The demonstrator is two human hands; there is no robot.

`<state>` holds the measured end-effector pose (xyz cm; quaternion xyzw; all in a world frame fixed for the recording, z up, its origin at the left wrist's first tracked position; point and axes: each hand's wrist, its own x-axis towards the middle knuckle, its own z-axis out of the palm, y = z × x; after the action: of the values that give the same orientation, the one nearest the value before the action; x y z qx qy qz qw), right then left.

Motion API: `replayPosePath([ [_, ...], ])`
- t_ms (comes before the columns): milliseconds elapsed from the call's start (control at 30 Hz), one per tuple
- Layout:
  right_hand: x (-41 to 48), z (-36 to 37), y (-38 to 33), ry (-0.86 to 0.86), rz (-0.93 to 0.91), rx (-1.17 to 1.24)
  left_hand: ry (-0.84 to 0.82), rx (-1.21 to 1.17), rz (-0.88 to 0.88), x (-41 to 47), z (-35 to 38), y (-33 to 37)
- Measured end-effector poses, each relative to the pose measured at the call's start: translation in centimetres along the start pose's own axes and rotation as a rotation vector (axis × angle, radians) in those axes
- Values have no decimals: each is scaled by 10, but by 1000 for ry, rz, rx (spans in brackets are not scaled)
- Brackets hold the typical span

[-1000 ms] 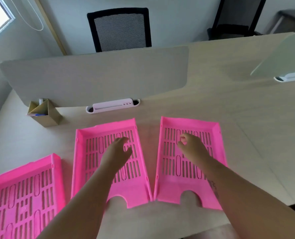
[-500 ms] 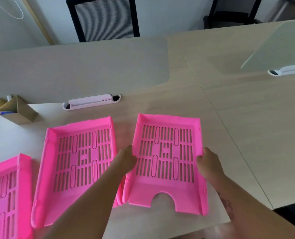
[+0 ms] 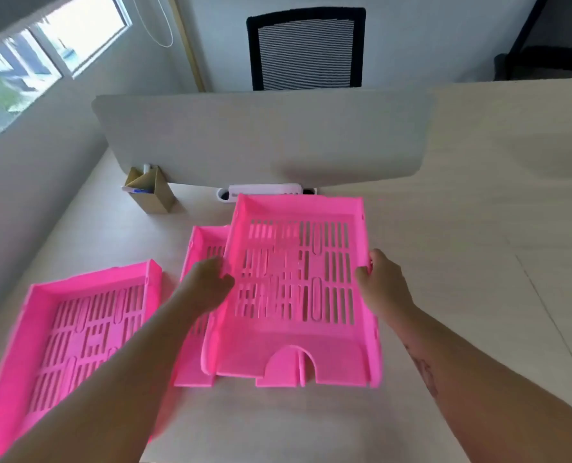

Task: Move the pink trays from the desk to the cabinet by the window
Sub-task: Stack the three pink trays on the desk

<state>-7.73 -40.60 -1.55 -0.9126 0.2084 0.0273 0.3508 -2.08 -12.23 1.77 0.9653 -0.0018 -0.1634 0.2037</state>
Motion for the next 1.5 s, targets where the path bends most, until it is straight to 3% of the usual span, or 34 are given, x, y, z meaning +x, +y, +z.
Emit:
replayPosePath([
  [333, -16, 83, -79, -101, 51, 13, -8, -40, -75, 2, -32, -112],
  [733, -12, 102, -87, -77, 169, -51, -56, -175, -46, 15, -14, -122],
  [1067, -10, 103, -83, -48, 125, -8, 43, -254, -57, 18, 1, -127],
  [1367, -5, 95, -75, -136, 63, 24, 64, -227, -74, 10, -7, -126],
  [1500, 2, 79, -91, 8, -15, -146, 170, -267, -128, -7, -25, -136],
])
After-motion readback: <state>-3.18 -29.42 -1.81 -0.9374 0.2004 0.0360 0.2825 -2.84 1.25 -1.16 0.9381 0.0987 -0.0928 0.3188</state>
